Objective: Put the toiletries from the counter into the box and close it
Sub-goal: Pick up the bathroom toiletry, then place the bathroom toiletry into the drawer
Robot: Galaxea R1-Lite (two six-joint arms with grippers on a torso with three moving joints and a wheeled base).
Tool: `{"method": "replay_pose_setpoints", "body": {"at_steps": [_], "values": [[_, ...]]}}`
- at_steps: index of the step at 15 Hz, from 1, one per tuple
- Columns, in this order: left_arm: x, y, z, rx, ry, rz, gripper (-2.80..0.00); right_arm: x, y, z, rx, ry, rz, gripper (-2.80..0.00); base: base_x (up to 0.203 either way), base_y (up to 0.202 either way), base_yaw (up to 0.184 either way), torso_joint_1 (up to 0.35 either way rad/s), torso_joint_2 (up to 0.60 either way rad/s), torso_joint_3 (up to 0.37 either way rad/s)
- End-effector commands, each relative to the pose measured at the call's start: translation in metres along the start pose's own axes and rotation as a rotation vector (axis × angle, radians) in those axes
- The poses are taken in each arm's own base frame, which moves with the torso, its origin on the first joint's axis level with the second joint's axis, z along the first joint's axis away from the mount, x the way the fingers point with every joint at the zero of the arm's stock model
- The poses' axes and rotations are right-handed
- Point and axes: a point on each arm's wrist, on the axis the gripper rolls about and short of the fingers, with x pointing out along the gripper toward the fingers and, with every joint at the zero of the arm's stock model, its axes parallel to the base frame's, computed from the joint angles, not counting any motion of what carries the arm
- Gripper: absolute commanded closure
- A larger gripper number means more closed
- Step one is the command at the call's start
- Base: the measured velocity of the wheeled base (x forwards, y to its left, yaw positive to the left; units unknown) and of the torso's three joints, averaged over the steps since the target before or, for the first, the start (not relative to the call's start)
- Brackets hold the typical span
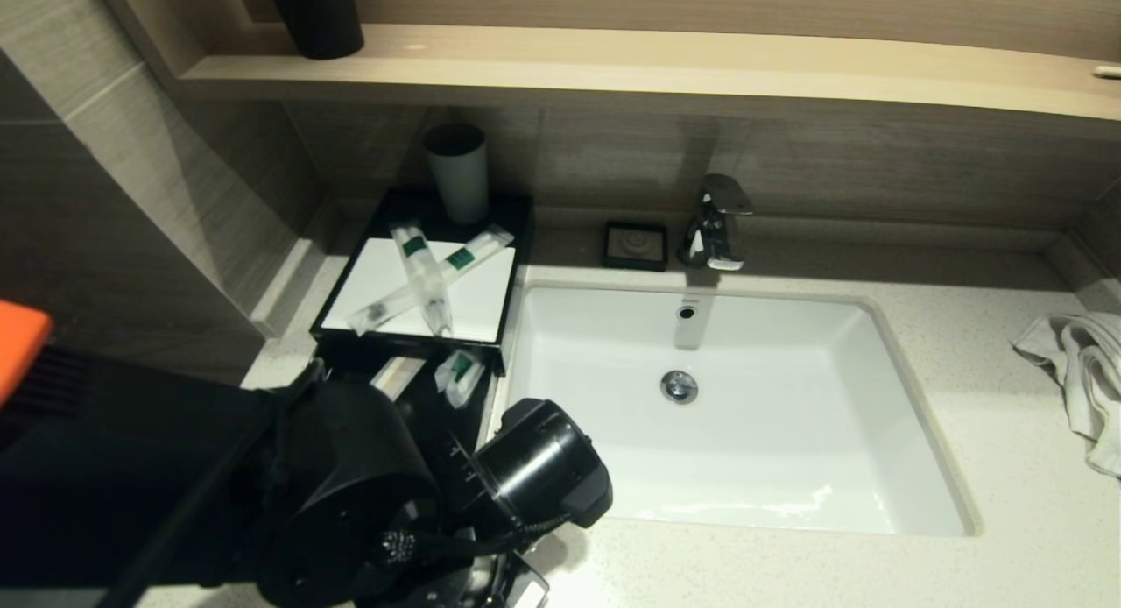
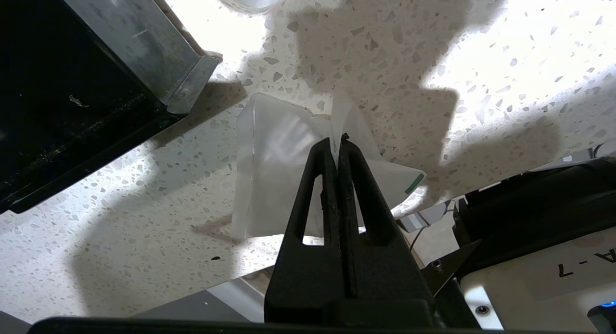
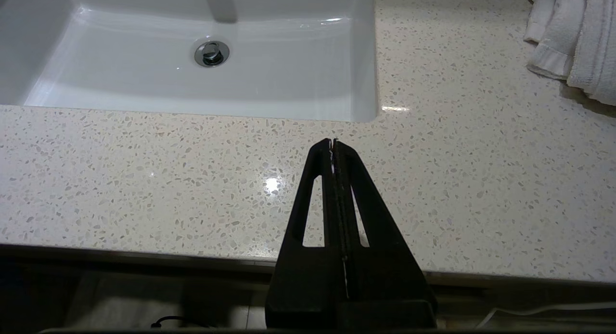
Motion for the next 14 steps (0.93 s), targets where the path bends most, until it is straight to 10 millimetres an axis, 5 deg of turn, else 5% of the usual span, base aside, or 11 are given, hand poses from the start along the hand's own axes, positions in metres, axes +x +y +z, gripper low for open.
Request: {"method": "replay_pose_setpoints", "body": {"at_steps": [1,6,14], "values": [[0.000,0.000,0.000,-0.004,0.001,0.004,0.00,0.000,0.000,0.000,0.001,0.000,0.000,0.00,0.000,0.000,0.000,0.000,0.00,0.000],[-0.015,0.006,0.001,-0.031,-0.056,0.002,0.00,0.000,0.000,0.000,0.001,-0.001,-0.002,0.00,0.000,0.000,0.000,0.000,0.00,0.000],[-0.067,0.030,-0.003,-0.114,-0.237,0.029,0.00,0.000,0.000,0.000,0.000,0.000,0.000,0.00,0.000,0.000,0.000,0.000,0.00,0.000]]}}
